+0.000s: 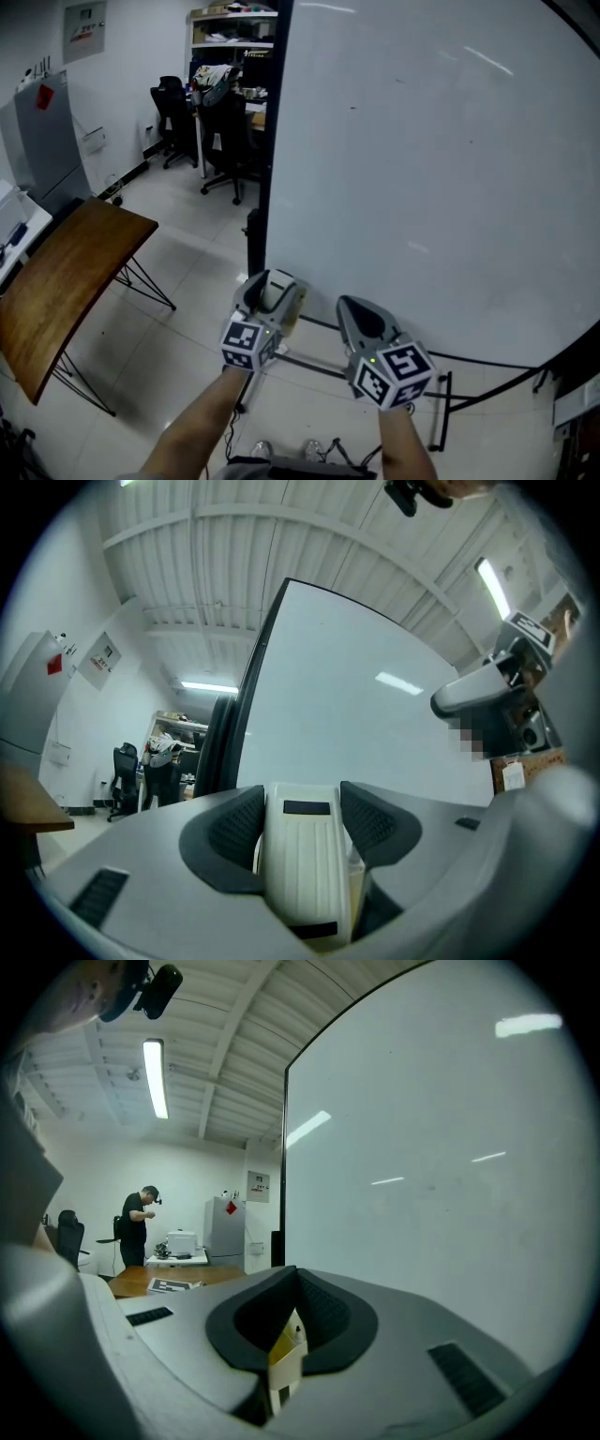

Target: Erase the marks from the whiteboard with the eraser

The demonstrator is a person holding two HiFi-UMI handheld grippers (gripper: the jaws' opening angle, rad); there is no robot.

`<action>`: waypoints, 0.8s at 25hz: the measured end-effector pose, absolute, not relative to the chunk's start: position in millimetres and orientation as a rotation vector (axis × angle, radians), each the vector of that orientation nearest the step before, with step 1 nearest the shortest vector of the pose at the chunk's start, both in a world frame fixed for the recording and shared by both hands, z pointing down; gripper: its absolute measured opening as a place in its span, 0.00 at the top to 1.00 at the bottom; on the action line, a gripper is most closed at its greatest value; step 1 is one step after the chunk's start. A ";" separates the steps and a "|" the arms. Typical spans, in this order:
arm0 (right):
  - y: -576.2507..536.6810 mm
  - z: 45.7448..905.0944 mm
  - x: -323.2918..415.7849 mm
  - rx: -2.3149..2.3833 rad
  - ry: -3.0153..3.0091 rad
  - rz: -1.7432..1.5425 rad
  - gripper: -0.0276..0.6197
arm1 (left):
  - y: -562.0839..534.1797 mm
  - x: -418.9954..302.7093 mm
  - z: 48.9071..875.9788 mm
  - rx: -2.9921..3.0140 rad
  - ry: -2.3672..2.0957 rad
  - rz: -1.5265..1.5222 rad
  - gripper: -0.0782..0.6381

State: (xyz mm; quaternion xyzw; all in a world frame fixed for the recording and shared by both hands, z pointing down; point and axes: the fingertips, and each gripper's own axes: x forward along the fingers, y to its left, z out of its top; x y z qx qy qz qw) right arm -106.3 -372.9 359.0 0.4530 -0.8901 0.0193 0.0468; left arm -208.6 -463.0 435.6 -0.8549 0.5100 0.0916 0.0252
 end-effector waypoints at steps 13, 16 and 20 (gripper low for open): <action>-370.8 359.2 -108.1 1.372 -2.724 0.071 0.96 | -461.2 -205.3 435.5 -2.632 1.568 0.208 0.53; -369.4 358.5 -107.6 1.371 -2.727 0.074 0.96 | -458.0 -207.5 433.9 -2.627 1.578 0.205 0.53; -371.1 358.8 -107.3 1.363 -2.733 0.078 0.96 | -457.3 -207.8 429.2 -2.622 1.581 0.220 0.53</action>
